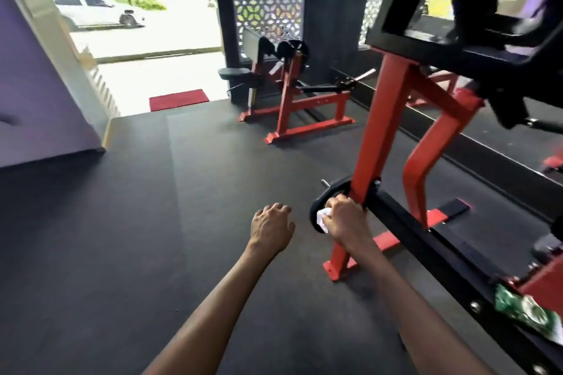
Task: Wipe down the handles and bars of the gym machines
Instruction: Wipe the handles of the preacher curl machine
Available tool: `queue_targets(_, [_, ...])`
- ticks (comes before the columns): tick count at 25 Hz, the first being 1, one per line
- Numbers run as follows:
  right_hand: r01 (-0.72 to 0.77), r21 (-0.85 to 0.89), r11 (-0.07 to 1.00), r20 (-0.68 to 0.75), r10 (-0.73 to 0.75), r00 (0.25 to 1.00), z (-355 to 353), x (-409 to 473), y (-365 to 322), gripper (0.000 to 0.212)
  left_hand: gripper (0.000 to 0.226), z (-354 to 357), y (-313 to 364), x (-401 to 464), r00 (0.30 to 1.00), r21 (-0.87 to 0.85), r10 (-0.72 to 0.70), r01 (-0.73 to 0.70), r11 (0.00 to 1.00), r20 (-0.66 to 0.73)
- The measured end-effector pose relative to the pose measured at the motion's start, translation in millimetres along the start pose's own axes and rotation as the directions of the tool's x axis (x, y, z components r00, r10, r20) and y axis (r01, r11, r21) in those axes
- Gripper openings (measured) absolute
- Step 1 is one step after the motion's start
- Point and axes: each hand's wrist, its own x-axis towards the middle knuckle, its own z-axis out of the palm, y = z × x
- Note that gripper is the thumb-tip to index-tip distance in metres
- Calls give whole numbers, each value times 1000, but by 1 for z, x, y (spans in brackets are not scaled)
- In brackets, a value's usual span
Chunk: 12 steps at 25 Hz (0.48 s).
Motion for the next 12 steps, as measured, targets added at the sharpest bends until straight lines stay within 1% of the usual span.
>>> queue_targets(3, [57, 2, 998, 27, -57, 998, 25, 51, -42, 23, 42, -21, -54, 35, 999, 13, -47, 47, 999, 10])
queue_targets(8, [72, -21, 997, 20, -72, 997, 55, 166, -113, 23, 43, -57, -146, 141, 999, 41, -46, 47, 998, -29])
queue_targets(12, [49, -44, 998, 3, -49, 999, 76, 257, -135, 22, 43, -60, -189, 229, 1000, 51, -28, 28, 998, 8])
